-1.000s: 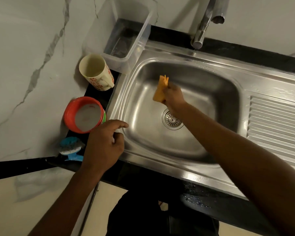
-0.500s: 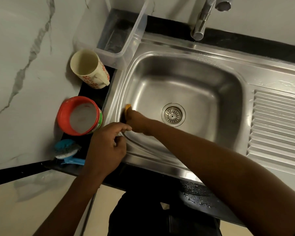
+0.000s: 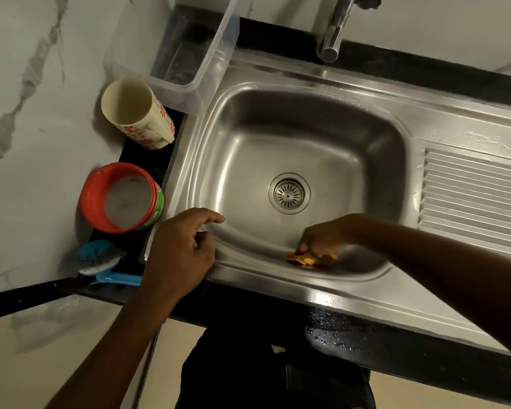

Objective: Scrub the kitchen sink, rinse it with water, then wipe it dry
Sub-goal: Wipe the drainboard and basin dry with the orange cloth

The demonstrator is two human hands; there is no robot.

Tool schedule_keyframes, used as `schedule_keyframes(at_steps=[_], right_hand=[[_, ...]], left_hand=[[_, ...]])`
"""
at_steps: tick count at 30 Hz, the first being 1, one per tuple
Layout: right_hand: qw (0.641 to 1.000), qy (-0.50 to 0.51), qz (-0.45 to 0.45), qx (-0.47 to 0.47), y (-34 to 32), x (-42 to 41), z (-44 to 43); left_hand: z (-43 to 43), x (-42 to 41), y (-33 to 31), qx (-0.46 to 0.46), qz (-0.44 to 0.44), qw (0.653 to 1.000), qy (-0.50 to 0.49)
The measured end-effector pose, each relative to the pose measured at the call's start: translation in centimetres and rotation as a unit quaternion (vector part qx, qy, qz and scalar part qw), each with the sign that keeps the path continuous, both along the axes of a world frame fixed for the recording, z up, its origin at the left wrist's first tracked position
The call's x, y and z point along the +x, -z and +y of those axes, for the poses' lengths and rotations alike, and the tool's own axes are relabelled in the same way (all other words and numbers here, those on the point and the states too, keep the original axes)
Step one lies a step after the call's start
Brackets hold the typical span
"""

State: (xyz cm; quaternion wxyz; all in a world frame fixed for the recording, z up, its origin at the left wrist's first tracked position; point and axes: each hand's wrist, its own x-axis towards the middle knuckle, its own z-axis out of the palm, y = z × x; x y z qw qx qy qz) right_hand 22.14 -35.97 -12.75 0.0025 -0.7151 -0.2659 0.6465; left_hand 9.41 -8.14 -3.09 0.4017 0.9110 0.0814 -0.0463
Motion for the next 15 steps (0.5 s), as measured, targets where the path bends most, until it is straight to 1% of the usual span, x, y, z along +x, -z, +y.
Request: schedule_keyframes(at_steps=[3,5,7,10,13,14,15], right_hand=[[0.996,-0.065,-0.025,-0.052,-1.2,0.1,-2.6],[0.993,-0.092,-0.032,-0.066,-1.8,0.0,-3.2],[0.983,-0.148,-0.052,-0.098,-2.2,0.7,-3.7],[0.953,-0.239,-0.104,-0.154,-3.0,1.5,-4.8],[0.93,-0.293,-0.148,-0.164,-4.7,2.9,-6.0],[0.915,-0.326,-0.171,-0.165,-5.2,3.8,-6.5],[0.892,-0.371,-0.2,-0.161,-5.8,4.9,-6.9]], left_hand=[[-0.7,0.1,0.2,0.003,0.006,1.0,0.016],[-0.9,0.2,0.3,-0.003,0.007,1.0,0.024],[-1.2,0.4,0.3,-0.004,0.003,1.0,0.03],[-1.6,0.7,0.2,-0.004,-0.006,0.999,0.035],[-2.2,0.8,0.2,-0.004,-0.007,0.999,0.041],[-2.4,0.8,0.2,-0.008,-0.003,0.999,0.042],[-2.6,0.8,0.2,-0.011,-0.001,0.999,0.043]])
